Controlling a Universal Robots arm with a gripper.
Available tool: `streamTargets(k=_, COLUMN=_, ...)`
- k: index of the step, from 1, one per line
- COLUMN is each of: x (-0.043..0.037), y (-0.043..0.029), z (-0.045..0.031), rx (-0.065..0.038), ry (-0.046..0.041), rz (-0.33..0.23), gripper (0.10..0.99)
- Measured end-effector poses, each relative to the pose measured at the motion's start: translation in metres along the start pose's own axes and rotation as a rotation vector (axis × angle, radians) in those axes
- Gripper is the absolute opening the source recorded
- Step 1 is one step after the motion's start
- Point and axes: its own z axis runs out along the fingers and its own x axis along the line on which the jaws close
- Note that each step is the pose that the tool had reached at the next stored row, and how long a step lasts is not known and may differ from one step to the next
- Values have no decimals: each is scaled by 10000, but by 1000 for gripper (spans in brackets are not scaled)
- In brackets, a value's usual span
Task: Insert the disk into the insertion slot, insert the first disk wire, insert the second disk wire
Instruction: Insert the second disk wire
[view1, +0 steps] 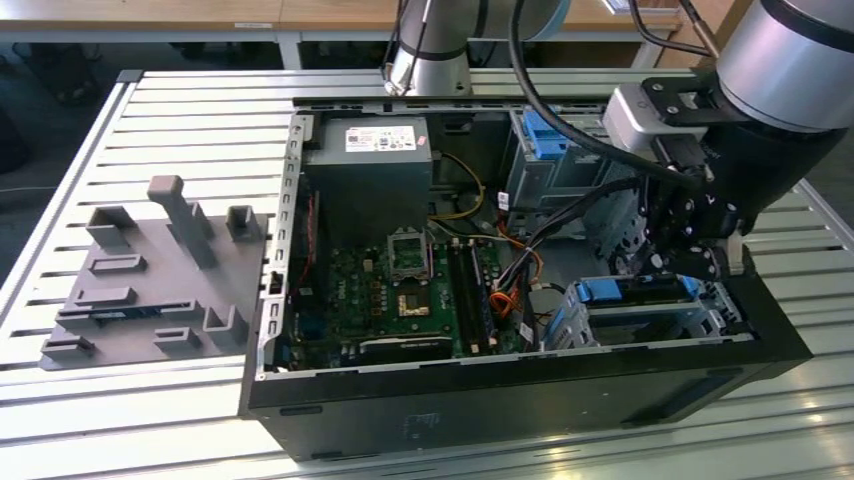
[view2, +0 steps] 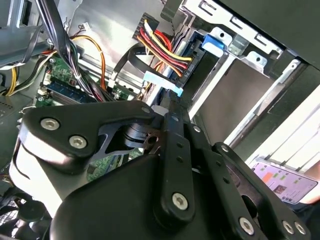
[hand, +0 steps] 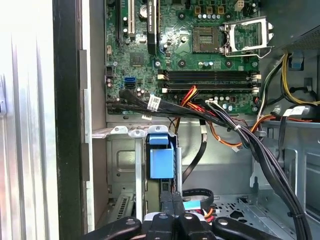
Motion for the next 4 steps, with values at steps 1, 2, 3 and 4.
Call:
streamTargets(k=1, x=0, y=0, z=-10, rx=0, ry=1, rz=0, gripper=106)
streamTargets(k=2, x=0, y=-1, z=-14, rx=0, ry=-1, rz=0, gripper=106)
streamTargets(k=3, x=0, y=-1, z=-14, rx=0, ry=-2, rz=0, gripper=106)
streamTargets(k=4, x=-1, y=-1, z=-14, rx=0, ry=-2, rz=0, gripper=106)
